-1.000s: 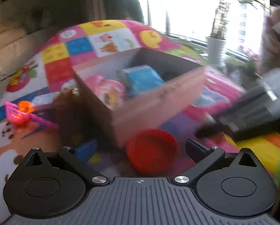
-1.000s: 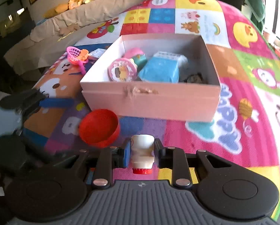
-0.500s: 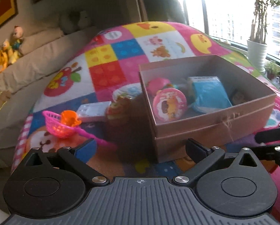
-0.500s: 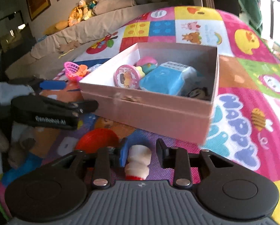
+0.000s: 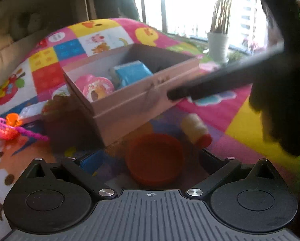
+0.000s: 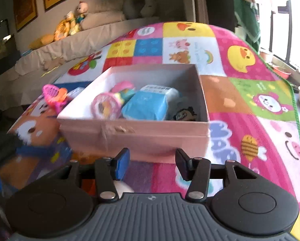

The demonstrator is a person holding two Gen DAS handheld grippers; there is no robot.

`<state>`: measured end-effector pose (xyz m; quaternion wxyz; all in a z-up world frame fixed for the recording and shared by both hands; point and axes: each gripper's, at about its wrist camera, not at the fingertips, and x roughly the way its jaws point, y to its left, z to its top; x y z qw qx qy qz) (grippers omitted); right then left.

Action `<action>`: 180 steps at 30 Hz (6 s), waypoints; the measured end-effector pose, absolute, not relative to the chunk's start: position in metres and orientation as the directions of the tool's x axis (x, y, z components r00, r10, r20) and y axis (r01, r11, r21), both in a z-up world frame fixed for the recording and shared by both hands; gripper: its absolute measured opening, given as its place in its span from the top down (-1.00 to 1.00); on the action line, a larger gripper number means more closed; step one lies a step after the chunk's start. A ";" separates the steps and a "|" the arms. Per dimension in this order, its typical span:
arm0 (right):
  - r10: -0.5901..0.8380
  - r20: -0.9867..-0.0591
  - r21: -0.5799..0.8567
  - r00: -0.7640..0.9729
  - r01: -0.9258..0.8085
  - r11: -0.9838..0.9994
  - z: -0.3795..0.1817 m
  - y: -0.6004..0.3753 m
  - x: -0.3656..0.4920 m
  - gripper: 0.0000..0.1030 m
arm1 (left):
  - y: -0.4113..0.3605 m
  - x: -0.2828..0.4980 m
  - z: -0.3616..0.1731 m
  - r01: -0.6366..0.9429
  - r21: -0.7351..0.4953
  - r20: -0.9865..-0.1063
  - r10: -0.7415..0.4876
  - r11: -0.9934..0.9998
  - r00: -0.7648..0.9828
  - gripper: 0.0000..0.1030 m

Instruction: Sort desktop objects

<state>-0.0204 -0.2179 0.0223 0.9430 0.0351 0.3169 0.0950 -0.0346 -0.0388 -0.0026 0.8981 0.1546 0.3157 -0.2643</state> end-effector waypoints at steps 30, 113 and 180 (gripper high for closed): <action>0.141 -0.543 0.059 0.828 -0.130 0.990 0.038 -0.231 -0.015 -0.28 | -0.003 0.030 0.024 0.364 0.155 -0.580 -0.213 0.919 0.786 -0.88; 0.374 -0.611 0.106 0.698 -0.395 0.912 0.114 -0.127 0.076 -0.14 | 0.114 0.018 0.002 0.073 -0.086 -0.595 -0.110 0.994 0.796 -0.90; 0.398 -0.644 0.079 0.653 -0.461 0.884 0.102 -0.110 0.020 0.07 | 0.096 -0.016 0.019 0.239 -0.088 -0.552 -0.247 0.967 0.796 -0.93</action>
